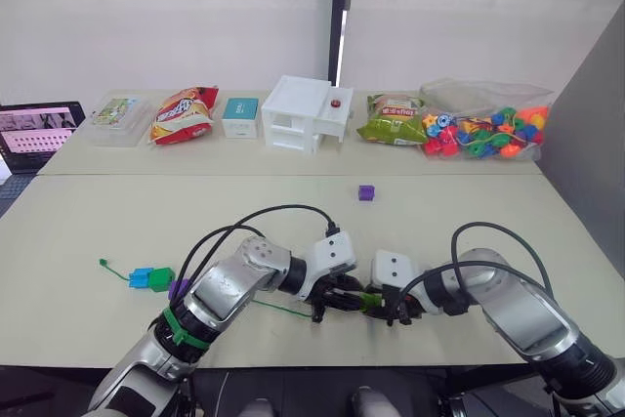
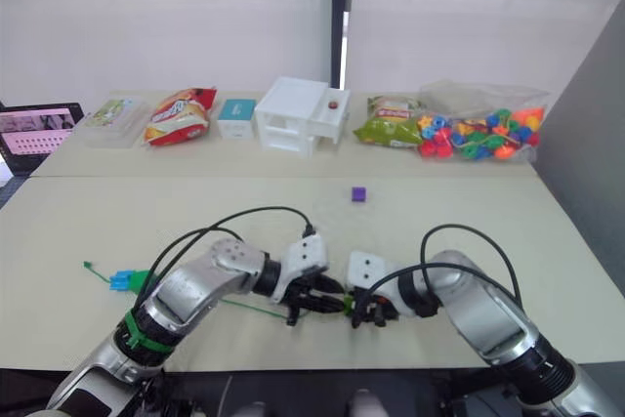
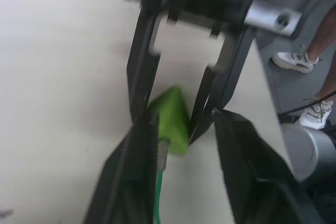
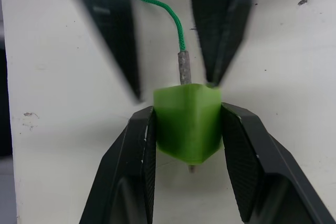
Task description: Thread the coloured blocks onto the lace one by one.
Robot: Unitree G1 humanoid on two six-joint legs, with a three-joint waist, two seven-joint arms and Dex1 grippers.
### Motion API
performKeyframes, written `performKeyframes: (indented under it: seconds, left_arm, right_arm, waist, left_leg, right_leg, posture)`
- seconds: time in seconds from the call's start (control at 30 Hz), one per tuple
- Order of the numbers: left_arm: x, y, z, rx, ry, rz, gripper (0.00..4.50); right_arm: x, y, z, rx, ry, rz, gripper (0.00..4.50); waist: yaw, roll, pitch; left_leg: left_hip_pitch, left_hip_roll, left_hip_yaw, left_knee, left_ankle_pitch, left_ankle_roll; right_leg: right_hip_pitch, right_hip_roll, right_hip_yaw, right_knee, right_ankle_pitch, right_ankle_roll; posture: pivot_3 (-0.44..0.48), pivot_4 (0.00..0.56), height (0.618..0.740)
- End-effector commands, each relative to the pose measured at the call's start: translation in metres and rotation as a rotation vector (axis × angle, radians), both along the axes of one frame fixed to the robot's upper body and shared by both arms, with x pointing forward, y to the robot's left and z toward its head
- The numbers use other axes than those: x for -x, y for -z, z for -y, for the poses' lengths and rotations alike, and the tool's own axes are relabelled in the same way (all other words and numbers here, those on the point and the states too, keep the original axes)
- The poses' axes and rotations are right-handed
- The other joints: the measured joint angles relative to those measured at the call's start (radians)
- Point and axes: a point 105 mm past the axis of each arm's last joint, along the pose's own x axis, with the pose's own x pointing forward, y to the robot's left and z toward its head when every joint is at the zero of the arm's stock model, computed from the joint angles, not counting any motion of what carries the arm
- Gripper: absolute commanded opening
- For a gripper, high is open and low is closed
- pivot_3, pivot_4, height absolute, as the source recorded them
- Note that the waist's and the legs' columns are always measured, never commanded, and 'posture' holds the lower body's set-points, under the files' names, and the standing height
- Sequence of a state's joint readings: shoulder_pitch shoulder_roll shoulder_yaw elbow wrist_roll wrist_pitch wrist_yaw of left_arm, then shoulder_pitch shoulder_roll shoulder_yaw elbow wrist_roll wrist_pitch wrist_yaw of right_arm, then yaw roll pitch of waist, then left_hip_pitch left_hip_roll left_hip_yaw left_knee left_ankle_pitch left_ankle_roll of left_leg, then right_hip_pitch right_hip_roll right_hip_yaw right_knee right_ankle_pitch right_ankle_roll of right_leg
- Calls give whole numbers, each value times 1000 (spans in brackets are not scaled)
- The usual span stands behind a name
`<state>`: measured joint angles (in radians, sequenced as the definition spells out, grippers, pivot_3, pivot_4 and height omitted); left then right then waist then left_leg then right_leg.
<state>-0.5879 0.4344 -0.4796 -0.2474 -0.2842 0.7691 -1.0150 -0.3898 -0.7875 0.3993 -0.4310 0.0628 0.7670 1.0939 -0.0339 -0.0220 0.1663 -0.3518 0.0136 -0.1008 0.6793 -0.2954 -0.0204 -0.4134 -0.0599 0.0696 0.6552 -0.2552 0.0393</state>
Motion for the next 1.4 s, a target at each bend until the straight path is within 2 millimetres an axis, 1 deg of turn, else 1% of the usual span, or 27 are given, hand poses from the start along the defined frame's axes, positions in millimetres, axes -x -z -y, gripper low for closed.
performKeyframes:
  seconds: [0.03, 0.17, 0.23, 0.3, 0.43, 0.57, 0.6, 0.67, 0.83, 0.87, 1.0, 1.1, 1.2, 1.3, 1.4]
  left_arm:
    - [-1, -15, -11, 41, -10, 30, 2637]
    - [-3, -12, -28, 21, -51, 30, 2637]
    - [-5, -5, -38, 1, -81, 37, 2637]
    - [-2, 4, -45, -11, -89, 24, 2637]
    - [4, 17, -48, -33, -97, 15, 2637]
    - [1, 38, -52, -83, -130, 25, 2637]
    - [1, 41, -52, -86, -134, 27, 2386]
    - [1, 41, -49, -58, -142, 18, 1819]
    - [0, 41, -41, -49, -118, 48, 167]
    - [1, 42, -40, -49, -109, 54, 39]
    - [1, 40, -34, -37, -90, 63, 39]
    - [-6, 30, -19, 1, -78, 99, 39]
    - [-9, 24, -10, 16, -66, 117, 39]
    - [-7, 22, -1, 26, -34, 124, 39]
    - [-3, 24, 2, 26, -13, 110, 39]
  right_arm:
    - [8, 18, 3, 30, 18, -75, 1290]
    - [8, 18, 4, 30, 21, -75, 1290]
    - [8, 18, 4, 31, 21, -75, 1290]
    - [8, 18, 5, 32, 22, -74, 1290]
    - [7, 17, 6, 33, 24, -71, 1290]
    - [7, 14, 6, 31, 21, -68, 1290]
    - [7, 14, 6, 32, 19, -67, 1290]
    - [7, 13, 6, 32, 19, -66, 1290]
    - [6, 12, 7, 31, 21, -63, 1290]
    - [6, 12, 7, 30, 22, -62, 1290]
    - [5, 12, 7, 29, 24, -61, 1290]
    - [6, 13, 7, 32, 26, -65, 1290]
    - [7, 13, 7, 31, 27, -67, 1290]
    - [7, 13, 7, 30, 30, -66, 1290]
    - [6, 13, 8, 31, 33, -66, 1290]
  waist:
    - [-5, 0, 0]
    - [-6, 0, 0]
    - [-6, 0, 0]
    - [-5, 0, 0]
    - [-5, 0, 0]
    - [-3, 0, 0]
    - [-2, 0, 0]
    - [0, 1, 0]
    - [2, 1, 0]
    - [3, 1, 0]
    - [9, 1, 0]
    - [13, 1, 0]
    - [15, 1, 0]
    - [13, 1, 0]
    - [14, 1, 0]
  left_leg:
    - [0, 0, 0, 0, 0, 0]
    - [0, 0, -1, 0, 0, 0]
    - [0, 0, -1, 0, 0, 0]
    - [0, 0, -1, 0, 0, 0]
    - [0, 0, -1, 0, 0, 0]
    - [0, 0, -1, 0, 0, 0]
    - [0, 0, -1, 0, 0, 0]
    - [1, 1, -1, -1, 0, 0]
    - [4, 1, -1, -1, 0, 0]
    - [4, 1, -1, -1, 0, 0]
    - [4, 1, -1, -1, 0, 0]
    - [4, 0, -1, -1, 0, 0]
    - [4, 0, -1, -1, 0, 0]
    - [4, 1, -1, -1, 0, 0]
    - [4, 1, -1, -1, 0, 0]
  right_leg:
    - [0, 0, 0, 0, 0, 0]
    - [0, 0, 0, 0, 0, 0]
    - [0, 0, 0, 0, 0, 0]
    - [0, 0, -1, 0, 0, 0]
    - [0, 0, -1, 0, 0, 0]
    - [1, 0, -1, -2, 0, 0]
    - [2, 0, -1, -3, 0, 0]
    - [4, 0, -1, -7, 0, 0]
    - [9, 0, -2, -8, 0, 0]
    - [9, 0, -2, -8, 0, 0]
    - [9, 0, -2, -9, 0, 0]
    - [9, 0, -2, -9, 0, 0]
    - [9, 0, -2, -10, 0, 0]
    - [9, 0, -2, -9, 0, 0]
    - [9, 0, -2, -9, 0, 0]
  posture:
    - [0, 150, 740]
    - [0, 150, 740]
    - [0, 150, 740]
    - [0, 150, 740]
    - [0, 150, 740]
    - [0, 150, 740]
    - [0, 150, 740]
    - [0, 150, 740]
    - [0, 150, 740]
    - [0, 150, 740]
    - [0, 150, 740]
    - [0, 150, 740]
    - [0, 150, 740]
    - [0, 150, 740]
    - [0, 150, 740]
